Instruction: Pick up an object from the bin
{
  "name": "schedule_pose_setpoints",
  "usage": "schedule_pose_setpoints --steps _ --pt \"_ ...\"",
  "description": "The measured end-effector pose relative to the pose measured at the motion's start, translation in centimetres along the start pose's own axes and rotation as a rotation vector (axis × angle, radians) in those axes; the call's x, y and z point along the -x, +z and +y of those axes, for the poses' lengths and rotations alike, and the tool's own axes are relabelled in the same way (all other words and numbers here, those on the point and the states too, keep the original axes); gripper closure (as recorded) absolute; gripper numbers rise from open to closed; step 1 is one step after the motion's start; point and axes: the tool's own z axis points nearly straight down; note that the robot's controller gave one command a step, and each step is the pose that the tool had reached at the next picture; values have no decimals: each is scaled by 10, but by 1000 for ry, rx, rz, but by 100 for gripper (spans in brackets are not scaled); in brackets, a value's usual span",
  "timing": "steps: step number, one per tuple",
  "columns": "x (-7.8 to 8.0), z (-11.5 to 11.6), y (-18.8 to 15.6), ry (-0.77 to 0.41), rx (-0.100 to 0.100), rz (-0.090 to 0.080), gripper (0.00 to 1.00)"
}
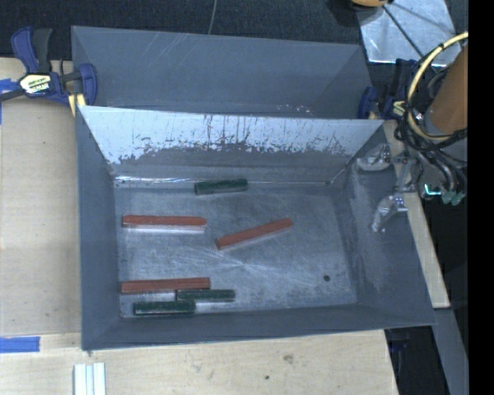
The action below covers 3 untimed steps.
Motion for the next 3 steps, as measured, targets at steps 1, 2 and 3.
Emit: schedule_pose_setpoints --steps 1,2,3 --pt "2 1 -4 -3 -1 -7 0" --pt "22 51 83 40 -1 -11 0" --pt "32 76 83 -27 -1 -3 0"
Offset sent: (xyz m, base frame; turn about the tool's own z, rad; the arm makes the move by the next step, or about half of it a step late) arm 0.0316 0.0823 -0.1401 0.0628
